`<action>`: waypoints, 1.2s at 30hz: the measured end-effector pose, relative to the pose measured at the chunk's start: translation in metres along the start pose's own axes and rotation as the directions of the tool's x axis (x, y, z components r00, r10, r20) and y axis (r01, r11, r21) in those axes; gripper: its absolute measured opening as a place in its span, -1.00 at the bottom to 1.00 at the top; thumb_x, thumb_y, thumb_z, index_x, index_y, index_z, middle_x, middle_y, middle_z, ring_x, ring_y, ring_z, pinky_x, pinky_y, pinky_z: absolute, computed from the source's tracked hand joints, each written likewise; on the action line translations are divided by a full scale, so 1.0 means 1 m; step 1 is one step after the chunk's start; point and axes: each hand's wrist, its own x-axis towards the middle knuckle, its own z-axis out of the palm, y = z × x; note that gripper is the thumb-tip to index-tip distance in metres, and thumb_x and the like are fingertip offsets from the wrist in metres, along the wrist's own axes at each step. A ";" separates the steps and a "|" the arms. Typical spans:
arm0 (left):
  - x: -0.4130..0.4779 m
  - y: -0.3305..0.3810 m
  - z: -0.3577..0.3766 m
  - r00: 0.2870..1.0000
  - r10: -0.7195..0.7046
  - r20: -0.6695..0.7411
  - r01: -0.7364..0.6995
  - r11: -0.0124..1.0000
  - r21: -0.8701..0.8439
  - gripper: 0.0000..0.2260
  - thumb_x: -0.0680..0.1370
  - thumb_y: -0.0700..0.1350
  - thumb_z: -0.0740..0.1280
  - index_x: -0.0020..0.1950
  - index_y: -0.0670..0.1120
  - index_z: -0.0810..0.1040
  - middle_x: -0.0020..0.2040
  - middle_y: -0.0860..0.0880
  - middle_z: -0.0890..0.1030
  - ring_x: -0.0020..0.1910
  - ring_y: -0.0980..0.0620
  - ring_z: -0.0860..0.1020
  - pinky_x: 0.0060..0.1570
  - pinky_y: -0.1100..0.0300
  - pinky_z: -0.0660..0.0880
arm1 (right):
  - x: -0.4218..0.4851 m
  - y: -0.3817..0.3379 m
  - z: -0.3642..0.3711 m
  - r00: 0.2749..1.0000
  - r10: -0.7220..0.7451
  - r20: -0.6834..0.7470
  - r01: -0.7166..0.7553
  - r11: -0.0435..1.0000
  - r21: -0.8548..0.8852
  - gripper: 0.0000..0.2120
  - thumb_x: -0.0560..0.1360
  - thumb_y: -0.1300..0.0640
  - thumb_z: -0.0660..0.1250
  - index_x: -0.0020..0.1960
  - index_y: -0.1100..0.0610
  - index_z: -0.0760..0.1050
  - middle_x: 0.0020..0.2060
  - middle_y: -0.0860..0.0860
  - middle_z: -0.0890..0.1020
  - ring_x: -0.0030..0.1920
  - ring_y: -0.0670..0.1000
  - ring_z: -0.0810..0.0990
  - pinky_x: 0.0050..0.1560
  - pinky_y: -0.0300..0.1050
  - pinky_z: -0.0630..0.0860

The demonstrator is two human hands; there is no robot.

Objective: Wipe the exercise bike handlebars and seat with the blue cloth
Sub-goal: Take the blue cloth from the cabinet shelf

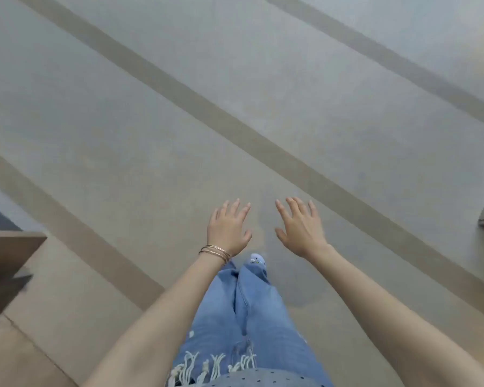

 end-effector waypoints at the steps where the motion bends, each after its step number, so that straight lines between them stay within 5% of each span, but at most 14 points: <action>1: -0.008 -0.011 0.000 0.999 -0.041 0.017 0.041 0.999 -0.005 -0.43 0.49 0.09 0.21 0.48 0.09 0.15 0.51 -0.03 0.23 0.48 -0.08 0.18 0.40 0.00 0.19 | 0.005 -0.011 -0.002 0.999 -0.050 0.002 0.050 0.999 -0.021 -0.38 0.56 -0.11 0.09 0.51 0.07 -0.04 0.49 0.13 0.13 0.50 0.09 0.05 0.47 0.15 -0.03; 14: -0.114 -0.177 -0.008 0.835 -0.539 -0.107 0.511 0.833 -0.213 -0.39 0.48 0.12 0.22 0.50 0.09 0.12 0.52 -0.07 0.22 0.48 -0.08 0.18 0.41 0.03 0.20 | 0.080 -0.199 -0.041 0.811 -0.581 0.068 0.583 0.794 -0.170 -0.41 0.54 -0.08 0.16 0.49 0.08 0.06 0.48 0.11 0.17 0.47 0.08 0.13 0.48 0.11 0.01; 24: -0.155 -0.324 -0.064 0.671 -0.716 -0.193 0.640 0.691 -0.336 -0.41 0.46 0.12 0.25 0.47 0.07 0.22 0.47 -0.07 0.31 0.43 -0.08 0.26 0.32 0.05 0.31 | 0.138 -0.366 -0.099 0.663 -0.747 0.041 0.731 0.635 -0.251 -0.45 0.56 -0.08 0.15 0.48 0.07 0.14 0.46 0.14 0.23 0.46 0.12 0.18 0.47 0.11 0.05; 36: -0.138 -0.459 -0.126 0.592 -0.786 -0.176 0.705 0.612 -0.358 -0.42 0.49 0.14 0.20 0.48 0.08 0.15 0.50 -0.03 0.25 0.46 -0.09 0.19 0.35 0.02 0.29 | 0.234 -0.499 -0.149 0.564 -0.818 0.111 0.799 0.507 -0.323 -0.44 0.57 -0.10 0.12 0.50 0.02 0.06 0.44 0.10 0.25 0.46 0.11 0.16 0.47 0.13 0.04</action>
